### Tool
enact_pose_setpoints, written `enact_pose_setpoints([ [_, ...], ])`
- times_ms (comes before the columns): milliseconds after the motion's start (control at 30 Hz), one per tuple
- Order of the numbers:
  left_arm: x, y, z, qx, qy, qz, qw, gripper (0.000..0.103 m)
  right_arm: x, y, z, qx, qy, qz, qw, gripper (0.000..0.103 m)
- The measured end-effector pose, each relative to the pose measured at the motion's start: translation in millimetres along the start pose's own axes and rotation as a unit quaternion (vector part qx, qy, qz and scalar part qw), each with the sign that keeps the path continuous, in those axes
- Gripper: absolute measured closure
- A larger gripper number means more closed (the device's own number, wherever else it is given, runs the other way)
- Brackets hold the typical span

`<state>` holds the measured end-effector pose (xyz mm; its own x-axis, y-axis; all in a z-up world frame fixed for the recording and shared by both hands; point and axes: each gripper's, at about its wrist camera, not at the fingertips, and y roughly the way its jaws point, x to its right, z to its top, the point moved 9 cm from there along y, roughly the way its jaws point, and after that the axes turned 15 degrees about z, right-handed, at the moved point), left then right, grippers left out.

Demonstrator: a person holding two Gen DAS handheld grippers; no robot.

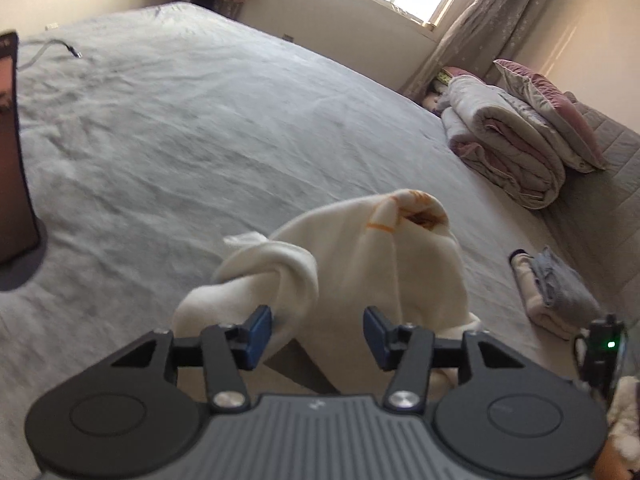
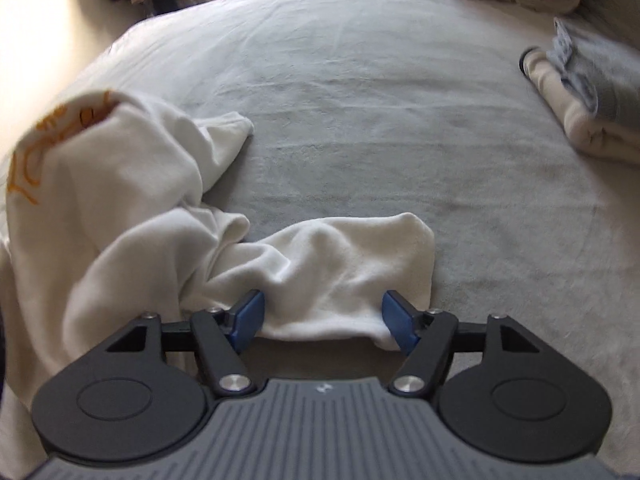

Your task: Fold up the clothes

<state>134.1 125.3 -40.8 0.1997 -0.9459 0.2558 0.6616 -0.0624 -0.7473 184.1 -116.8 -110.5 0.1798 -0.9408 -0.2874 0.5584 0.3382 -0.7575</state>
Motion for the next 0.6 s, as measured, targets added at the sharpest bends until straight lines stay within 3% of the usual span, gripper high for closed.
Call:
enact_pose_setpoints([
  [67,9,6,-9,-0.026,-0.004,-0.020,0.9995,0.047,-2,-1,-1,0.000,-0.025,-0.016,1.000,0.059],
  [133,17,11,-17,-0.050,-0.008,-0.038,0.9980,0.047,2,-4,0,0.002,-0.037,-0.025,0.999,0.082],
  [200,22,15,-23,-0.065,-0.011,-0.045,0.9968,0.047,7,-8,2,0.007,-0.038,-0.032,0.999,0.093],
  [300,26,19,-30,-0.078,-0.012,-0.036,0.9962,0.051,21,-18,8,0.018,-0.026,-0.046,0.998,0.094],
  [433,24,23,-33,-0.086,-0.017,-0.020,0.9960,0.066,39,-33,23,0.035,-0.021,-0.067,0.997,0.095],
  [533,20,23,-32,-0.082,-0.022,-0.010,0.9963,0.086,42,-42,37,0.045,-0.016,-0.073,0.996,0.095],
  [600,14,18,-25,-0.056,-0.022,0.009,0.9981,0.103,40,-48,47,0.052,-0.041,-0.094,0.993,0.095],
])
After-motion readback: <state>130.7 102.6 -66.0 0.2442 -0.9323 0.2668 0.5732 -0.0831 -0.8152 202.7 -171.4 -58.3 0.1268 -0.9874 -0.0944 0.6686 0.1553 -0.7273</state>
